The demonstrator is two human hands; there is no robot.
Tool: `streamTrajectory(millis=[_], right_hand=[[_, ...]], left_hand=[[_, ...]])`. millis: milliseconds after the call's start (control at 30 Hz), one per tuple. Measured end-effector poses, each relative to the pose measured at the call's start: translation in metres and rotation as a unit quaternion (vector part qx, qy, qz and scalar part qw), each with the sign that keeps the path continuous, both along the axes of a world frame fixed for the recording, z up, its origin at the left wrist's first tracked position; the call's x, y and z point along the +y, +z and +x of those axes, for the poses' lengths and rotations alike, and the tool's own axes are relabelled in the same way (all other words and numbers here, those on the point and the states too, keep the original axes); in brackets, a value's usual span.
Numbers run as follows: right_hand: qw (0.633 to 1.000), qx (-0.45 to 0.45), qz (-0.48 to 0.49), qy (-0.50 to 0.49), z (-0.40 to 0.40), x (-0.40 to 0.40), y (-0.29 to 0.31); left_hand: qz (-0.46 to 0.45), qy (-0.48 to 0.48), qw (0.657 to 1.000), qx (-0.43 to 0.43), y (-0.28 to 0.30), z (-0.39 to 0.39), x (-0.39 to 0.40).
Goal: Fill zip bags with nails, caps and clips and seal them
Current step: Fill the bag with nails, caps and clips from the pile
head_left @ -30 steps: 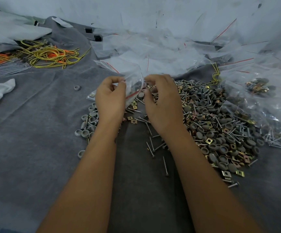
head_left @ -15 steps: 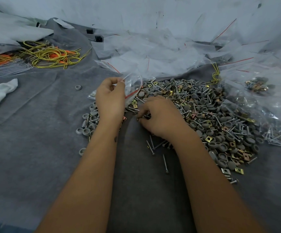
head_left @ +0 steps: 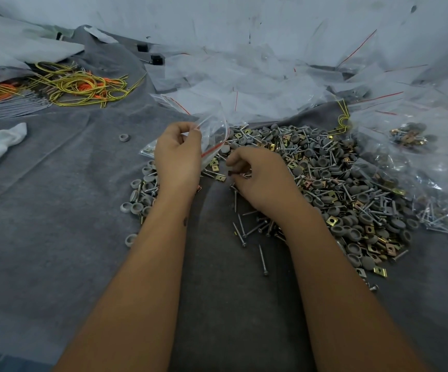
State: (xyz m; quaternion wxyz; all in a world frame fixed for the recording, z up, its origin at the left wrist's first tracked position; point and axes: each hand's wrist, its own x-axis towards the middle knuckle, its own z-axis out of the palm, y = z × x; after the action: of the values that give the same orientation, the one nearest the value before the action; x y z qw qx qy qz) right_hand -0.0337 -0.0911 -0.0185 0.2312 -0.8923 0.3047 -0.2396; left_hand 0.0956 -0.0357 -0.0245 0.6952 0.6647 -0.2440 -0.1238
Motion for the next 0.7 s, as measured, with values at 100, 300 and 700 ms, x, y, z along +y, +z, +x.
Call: streamTrajectory(millis=[100,300,700], right_hand=[[0.997,-0.062,-0.006,-0.041,0.001,-0.0021,0.003],[0.96,-0.23,-0.114,-0.113,0.0,0.0012,0.0057],[0.974,-0.192,-0.055,-0.104,0.0038,0.0013,0.0005]], left_hand=[[0.01,-0.013,1.0,-0.013,-0.0017,0.0002,-0.0009],[0.068,-0.052,0.989,-0.12,-0.0052,-0.0038,0.0005],[0.033,-0.033,0.997,-0.055,-0.0027,-0.004,0.0011]])
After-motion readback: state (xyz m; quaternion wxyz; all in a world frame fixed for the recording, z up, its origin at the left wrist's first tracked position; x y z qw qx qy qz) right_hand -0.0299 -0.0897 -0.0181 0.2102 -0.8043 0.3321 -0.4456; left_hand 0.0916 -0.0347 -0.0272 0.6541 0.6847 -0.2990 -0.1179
